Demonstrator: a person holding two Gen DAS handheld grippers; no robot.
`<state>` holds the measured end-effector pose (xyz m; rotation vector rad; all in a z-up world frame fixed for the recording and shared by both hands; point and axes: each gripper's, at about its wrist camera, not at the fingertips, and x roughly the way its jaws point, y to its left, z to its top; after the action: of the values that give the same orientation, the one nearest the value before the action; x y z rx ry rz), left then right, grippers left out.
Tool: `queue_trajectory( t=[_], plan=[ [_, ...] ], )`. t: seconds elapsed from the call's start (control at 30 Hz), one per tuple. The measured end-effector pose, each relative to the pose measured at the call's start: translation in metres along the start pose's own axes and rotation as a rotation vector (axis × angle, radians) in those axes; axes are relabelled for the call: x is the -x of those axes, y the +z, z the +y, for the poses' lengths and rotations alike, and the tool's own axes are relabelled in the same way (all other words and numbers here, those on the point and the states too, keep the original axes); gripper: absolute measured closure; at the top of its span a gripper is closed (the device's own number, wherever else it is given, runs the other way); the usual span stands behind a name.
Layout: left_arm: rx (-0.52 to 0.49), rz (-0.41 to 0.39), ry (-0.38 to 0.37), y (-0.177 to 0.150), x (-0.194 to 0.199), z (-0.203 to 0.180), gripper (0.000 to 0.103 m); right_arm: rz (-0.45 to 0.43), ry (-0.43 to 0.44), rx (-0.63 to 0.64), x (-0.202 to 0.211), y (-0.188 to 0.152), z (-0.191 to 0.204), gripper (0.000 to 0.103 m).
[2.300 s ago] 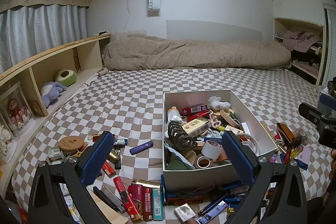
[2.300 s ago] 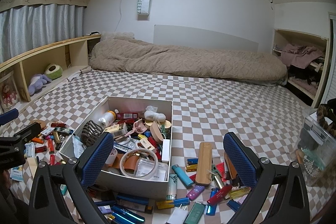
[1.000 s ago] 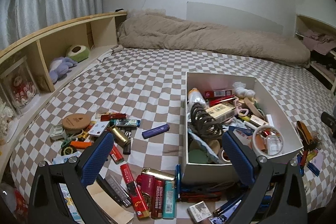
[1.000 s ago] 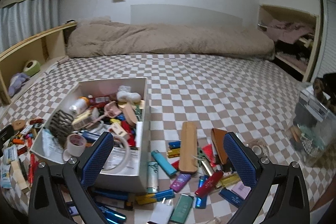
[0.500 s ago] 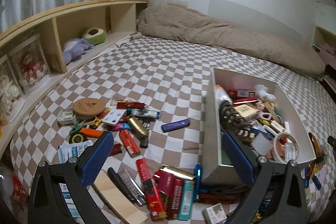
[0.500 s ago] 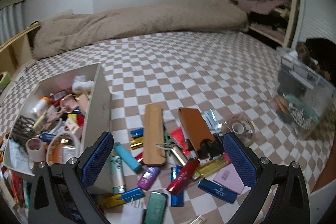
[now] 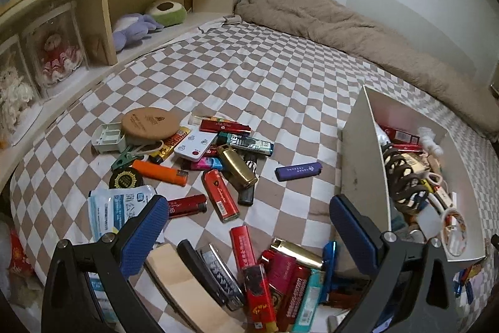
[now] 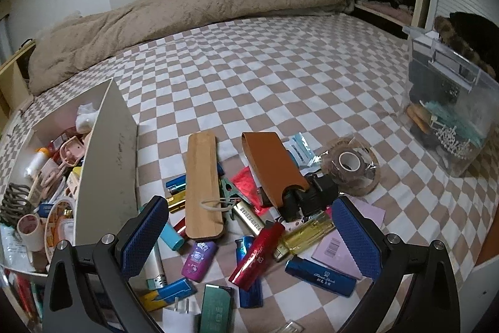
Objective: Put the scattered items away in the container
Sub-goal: 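Move both tools down toward the scattered lighters and strips beside the box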
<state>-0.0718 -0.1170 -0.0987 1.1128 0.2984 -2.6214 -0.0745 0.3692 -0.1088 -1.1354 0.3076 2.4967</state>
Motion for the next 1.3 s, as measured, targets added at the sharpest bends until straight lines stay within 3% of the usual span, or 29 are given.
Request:
queue_trajectory(
  t=[0.13,0.33,0.43,0.63,0.8,0.93,1.13,1.3],
  plan=[
    [0.003,0.033,-0.005,0.008,-0.018,-0.003,0.0,0.022,0.009,-0.005,-0.008,-0.001,0.001,0.0],
    [0.093,0.135,-0.127,0.021,-0.049,0.001,0.0,0.048,-0.01,-0.015,-0.022,0.0,-0.002,0.0],
    [0.105,0.17,-0.145,0.025,-0.063,0.0,0.0,0.058,0.013,-0.028,-0.027,0.001,-0.005,0.0],
    [0.044,0.166,-0.138,0.032,-0.086,-0.005,0.0,0.032,0.107,-0.101,-0.038,0.004,-0.015,0.0],
    [0.029,0.166,-0.192,0.038,-0.098,0.001,0.0,0.008,0.167,-0.169,-0.045,0.007,-0.022,0.0],
    [0.083,0.216,-0.226,0.035,-0.108,0.017,0.0,0.043,0.131,-0.106,-0.061,0.008,-0.015,0.0],
    [0.113,0.282,-0.182,0.024,-0.116,0.04,0.0,0.107,0.114,-0.001,-0.082,0.003,-0.002,0.0],
    [0.164,0.333,-0.222,0.016,-0.119,0.05,0.001,0.112,0.144,-0.016,-0.08,0.003,-0.004,0.0]
  ],
)
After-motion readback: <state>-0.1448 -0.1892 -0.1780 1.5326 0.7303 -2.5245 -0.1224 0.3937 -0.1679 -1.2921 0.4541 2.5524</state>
